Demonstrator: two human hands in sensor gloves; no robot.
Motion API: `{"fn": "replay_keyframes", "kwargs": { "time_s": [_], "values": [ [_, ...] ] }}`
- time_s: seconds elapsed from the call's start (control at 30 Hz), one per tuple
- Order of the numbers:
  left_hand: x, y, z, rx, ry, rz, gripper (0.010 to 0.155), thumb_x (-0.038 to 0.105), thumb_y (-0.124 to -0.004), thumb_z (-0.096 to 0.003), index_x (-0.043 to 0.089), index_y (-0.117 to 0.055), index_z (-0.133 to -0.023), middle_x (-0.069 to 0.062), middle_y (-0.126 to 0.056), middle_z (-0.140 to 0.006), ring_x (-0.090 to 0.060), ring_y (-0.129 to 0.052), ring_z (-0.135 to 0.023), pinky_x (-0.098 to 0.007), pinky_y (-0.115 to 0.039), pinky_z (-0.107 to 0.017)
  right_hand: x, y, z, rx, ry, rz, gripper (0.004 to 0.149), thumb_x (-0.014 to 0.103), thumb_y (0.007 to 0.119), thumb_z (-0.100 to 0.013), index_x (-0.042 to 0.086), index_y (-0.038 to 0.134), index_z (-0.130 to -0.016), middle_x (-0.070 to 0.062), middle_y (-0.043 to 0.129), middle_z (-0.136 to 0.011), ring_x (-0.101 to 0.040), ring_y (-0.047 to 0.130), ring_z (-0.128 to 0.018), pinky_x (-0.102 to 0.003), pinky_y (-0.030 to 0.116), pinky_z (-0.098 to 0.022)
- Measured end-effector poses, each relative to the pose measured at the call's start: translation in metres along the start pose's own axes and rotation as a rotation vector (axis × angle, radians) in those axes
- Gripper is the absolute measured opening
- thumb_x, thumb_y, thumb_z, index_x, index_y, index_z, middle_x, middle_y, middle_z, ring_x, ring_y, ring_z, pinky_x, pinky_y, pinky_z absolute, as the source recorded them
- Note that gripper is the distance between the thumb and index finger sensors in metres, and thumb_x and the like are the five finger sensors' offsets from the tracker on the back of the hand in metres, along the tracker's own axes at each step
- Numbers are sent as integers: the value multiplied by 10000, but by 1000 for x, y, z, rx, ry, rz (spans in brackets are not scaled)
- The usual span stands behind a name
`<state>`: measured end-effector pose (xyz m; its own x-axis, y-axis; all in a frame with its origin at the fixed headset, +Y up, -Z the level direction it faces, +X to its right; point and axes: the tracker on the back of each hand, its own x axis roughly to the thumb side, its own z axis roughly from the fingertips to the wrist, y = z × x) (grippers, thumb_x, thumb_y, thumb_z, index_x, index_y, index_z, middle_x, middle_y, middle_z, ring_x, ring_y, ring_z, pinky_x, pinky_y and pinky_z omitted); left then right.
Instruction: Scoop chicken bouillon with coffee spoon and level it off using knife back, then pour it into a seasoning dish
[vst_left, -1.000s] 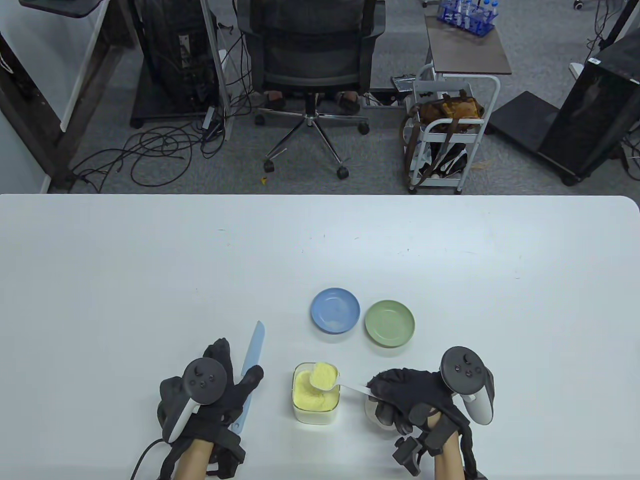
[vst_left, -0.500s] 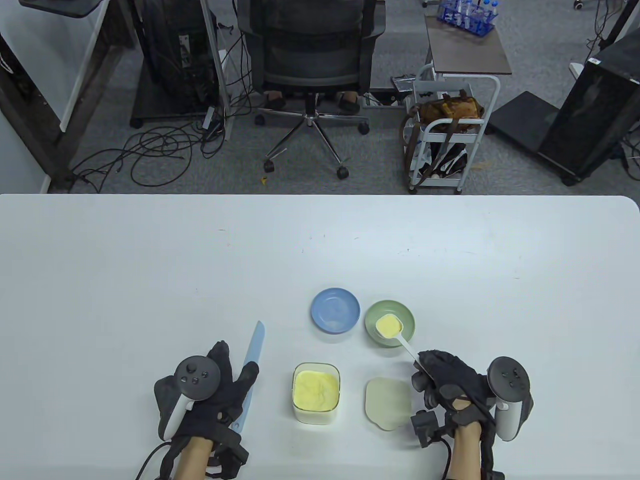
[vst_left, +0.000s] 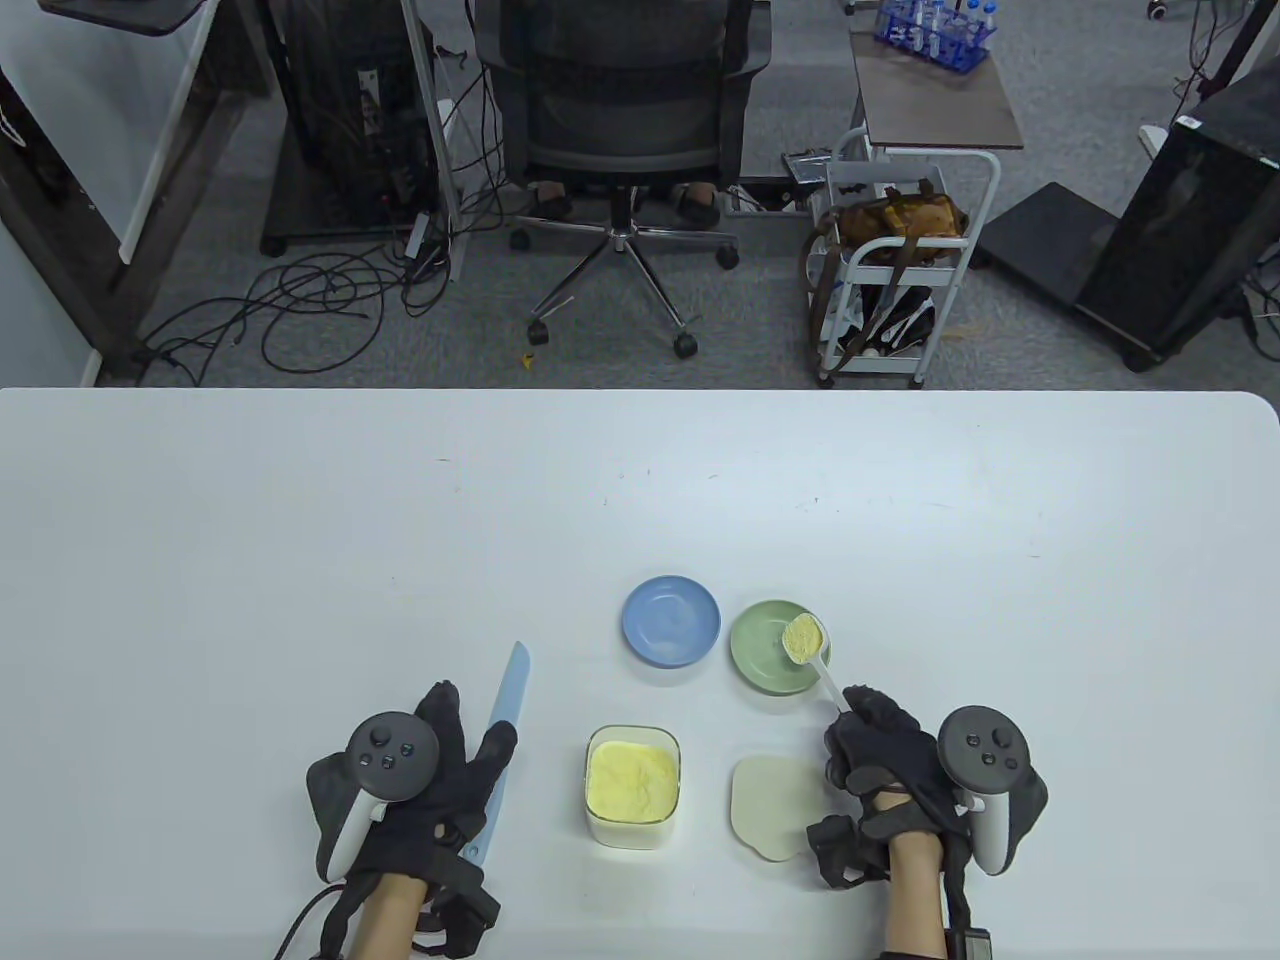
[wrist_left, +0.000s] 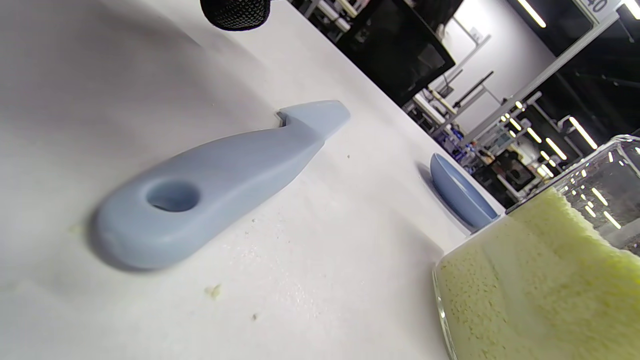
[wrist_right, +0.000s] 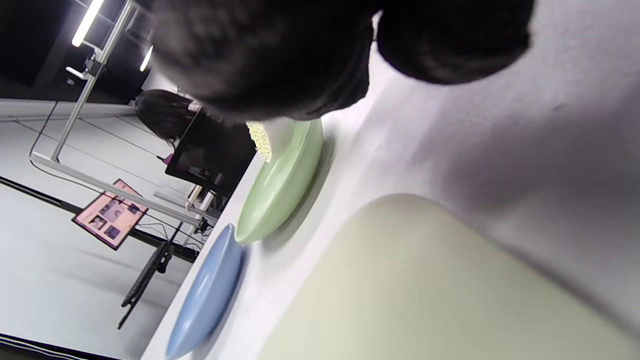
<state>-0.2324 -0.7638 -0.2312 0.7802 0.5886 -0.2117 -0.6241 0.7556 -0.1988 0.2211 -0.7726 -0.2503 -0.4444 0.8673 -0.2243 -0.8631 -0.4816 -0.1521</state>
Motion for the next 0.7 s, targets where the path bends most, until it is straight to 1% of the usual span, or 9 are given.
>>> {"fn": "replay_keyframes", "kwargs": {
  "time_s": [0.07,0.2,0.3,0.4,0.5,0.7],
  "values": [
    [0,0,0,5,-1,-1,996,764,-486,-407,126,-172,-1104,-228,-308,-1171,-434,-483,-1091,-656,-374,-737,2,1,0,7,-7,15,449,158,750,-460,50,645,-884,-256,800,-681,-124,913,-311,-454,769,-355],
    [0,0,0,4,-1,1,995,762,-487,-408,125,-175,-1105,-227,-314,-1171,-433,-486,-1091,-658,-374,-736,7,2,2,9,-22,35,466,136,724,-464,87,616,-915,-263,739,-735,-163,885,-366,-494,725,-422],
    [0,0,0,0,-1,0,995,762,-485,-408,125,-174,-1105,-227,-315,-1171,-433,-486,-1091,-658,-374,-736,9,2,3,-9,-32,65,492,111,704,-463,137,582,-939,-271,667,-780,-204,852,-428,-530,668,-495],
    [0,0,0,0,-3,4,992,761,-484,-410,125,-175,-1105,-226,-317,-1170,-430,-487,-1092,-657,-374,-736,12,3,4,-7,-47,67,517,83,680,-463,182,555,-955,-284,560,-830,-251,784,-505,-567,573,-568],
    [0,1,0,4,-4,7,992,762,-484,-408,127,-177,-1105,-224,-317,-1172,-430,-490,-1091,-657,-374,-736,15,4,5,7,-72,98,528,57,675,-455,200,569,-952,-267,514,-848,-274,743,-529,-583,516,-600],
    [0,0,0,3,-4,8,987,759,-484,-411,125,-183,-1105,-224,-325,-1170,-429,-496,-1088,-656,-376,-736,19,5,6,-17,-102,202,533,49,677,-448,205,580,-949,-258,529,-843,-279,743,-518,-586,518,-599]
  ]
}}
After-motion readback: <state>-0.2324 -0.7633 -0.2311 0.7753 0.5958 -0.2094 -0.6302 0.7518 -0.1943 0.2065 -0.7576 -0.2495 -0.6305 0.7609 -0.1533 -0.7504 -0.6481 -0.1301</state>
